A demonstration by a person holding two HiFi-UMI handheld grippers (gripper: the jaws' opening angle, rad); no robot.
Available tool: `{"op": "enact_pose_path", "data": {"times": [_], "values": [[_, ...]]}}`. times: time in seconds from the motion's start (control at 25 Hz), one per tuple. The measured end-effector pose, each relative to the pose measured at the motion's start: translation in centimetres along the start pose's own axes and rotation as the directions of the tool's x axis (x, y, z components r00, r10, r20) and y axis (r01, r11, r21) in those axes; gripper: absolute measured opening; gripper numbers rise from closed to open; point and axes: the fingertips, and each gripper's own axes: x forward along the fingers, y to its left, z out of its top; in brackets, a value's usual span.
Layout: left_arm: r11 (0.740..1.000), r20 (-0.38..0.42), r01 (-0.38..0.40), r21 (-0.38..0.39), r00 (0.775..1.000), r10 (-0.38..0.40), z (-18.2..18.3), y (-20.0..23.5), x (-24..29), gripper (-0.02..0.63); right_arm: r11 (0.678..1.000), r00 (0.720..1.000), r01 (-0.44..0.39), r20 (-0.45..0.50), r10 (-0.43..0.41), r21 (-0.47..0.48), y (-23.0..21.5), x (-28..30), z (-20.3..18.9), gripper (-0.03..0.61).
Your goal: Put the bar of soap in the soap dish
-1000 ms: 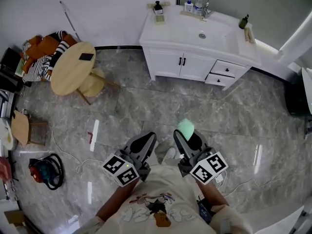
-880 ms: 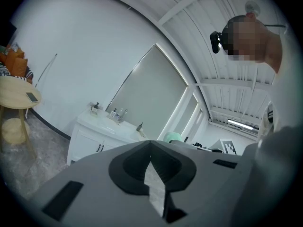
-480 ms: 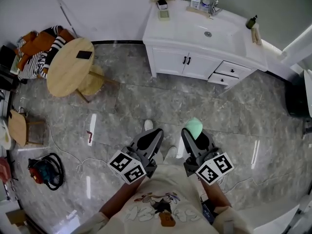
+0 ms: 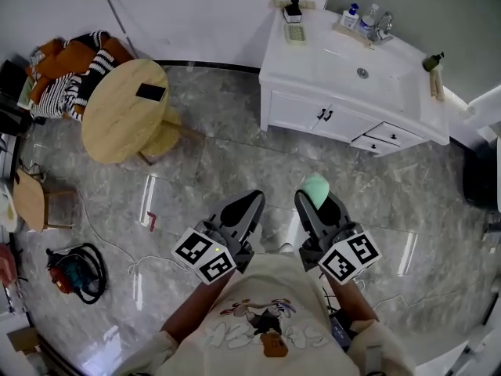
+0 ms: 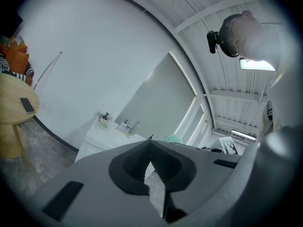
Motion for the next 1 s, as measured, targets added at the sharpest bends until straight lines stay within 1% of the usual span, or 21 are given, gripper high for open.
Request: {"op": "enact_pose_path", "data": {"times": [0.28,0.44,0.48,0.6,0.76,0.88,1.0], "values": [[0.999,0.006,0.043,-0.019,0.999,-0.042,4.0,4.6,1.1,0.009,0.999,1.000,0.019,-0.009,-0.019,-0.027,0.9,6.5,1.4,0.140],[0.998,0.009,0.049,-0.029,0.999,-0.048,5.8,7.1,1.3,0.009,0.997,0.999,0.045,-0.010,-0.046,-0.055,0.6,9.1,2.1,0.140],[0.998,0.007,0.049,-0.033,0.999,-0.048,6.1,7.8,1.4,0.009,0.998,0.999,0.051,-0.012,-0.051,-0.043,0.4,9.6,2.2,0.139],[0.998,-0.001,0.055,-0.041,0.999,-0.055,6.8,9.6,2.1,0.009,0.997,0.998,0.065,-0.008,-0.065,0.043,-0.3,10.7,2.7,0.140],[0.996,-0.015,0.076,-0.046,0.997,-0.077,7.5,10.6,2.9,0.009,0.994,0.995,0.104,0.004,-0.104,0.012,-1.0,11.8,3.4,0.140],[0.995,-0.022,0.088,-0.039,0.996,-0.089,8.0,10.7,3.7,0.009,0.991,0.992,0.124,0.019,-0.124,0.042,-2.2,12.2,4.2,0.140],[0.996,-0.024,0.082,-0.044,0.996,-0.083,8.2,11.4,4.2,0.008,0.988,0.989,0.141,0.026,-0.143,0.059,-3.4,12.5,4.5,0.139]]}}
